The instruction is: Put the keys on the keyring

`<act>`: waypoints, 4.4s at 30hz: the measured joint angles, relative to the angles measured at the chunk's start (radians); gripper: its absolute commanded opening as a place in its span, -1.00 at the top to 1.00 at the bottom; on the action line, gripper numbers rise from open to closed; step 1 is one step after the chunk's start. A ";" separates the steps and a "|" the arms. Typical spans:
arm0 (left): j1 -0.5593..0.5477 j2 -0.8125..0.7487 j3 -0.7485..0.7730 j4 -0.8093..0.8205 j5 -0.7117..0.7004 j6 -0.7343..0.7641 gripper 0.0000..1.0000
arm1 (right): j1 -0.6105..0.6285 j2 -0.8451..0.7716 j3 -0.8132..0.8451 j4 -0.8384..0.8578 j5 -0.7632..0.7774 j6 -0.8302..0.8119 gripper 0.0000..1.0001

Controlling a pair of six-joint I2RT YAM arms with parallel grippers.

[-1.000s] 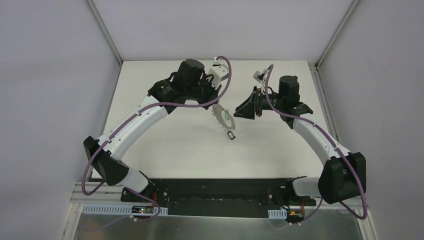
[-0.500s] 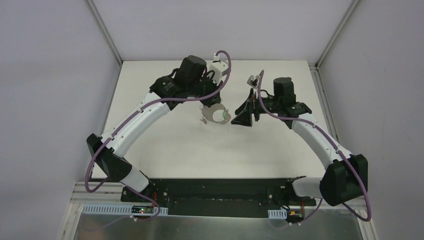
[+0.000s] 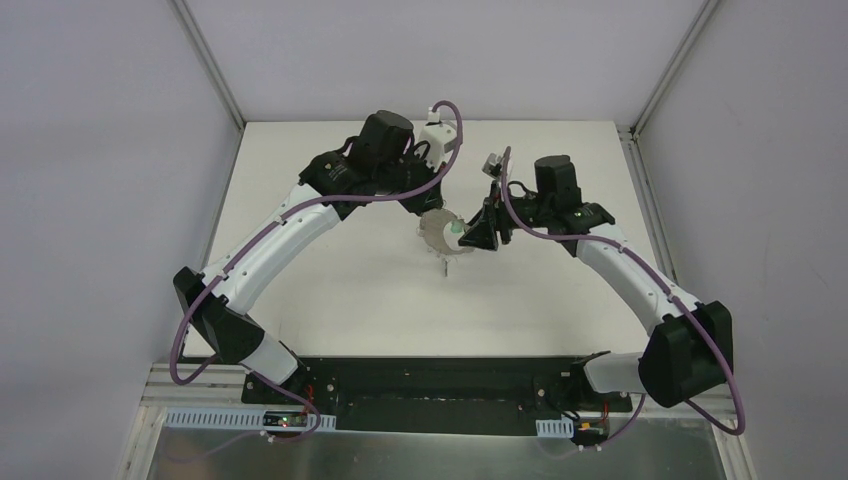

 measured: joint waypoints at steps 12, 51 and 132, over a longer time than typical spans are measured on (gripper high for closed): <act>0.000 0.000 0.000 -0.002 -0.002 0.001 1.00 | 0.005 0.005 0.000 0.000 -0.002 0.014 1.00; 0.000 0.039 0.010 0.031 -0.105 0.003 1.00 | -0.017 0.011 -0.001 0.084 -0.018 0.173 1.00; 0.077 -0.010 -0.272 0.444 0.278 0.004 1.00 | -0.153 -0.048 -0.085 0.317 -0.246 0.386 0.00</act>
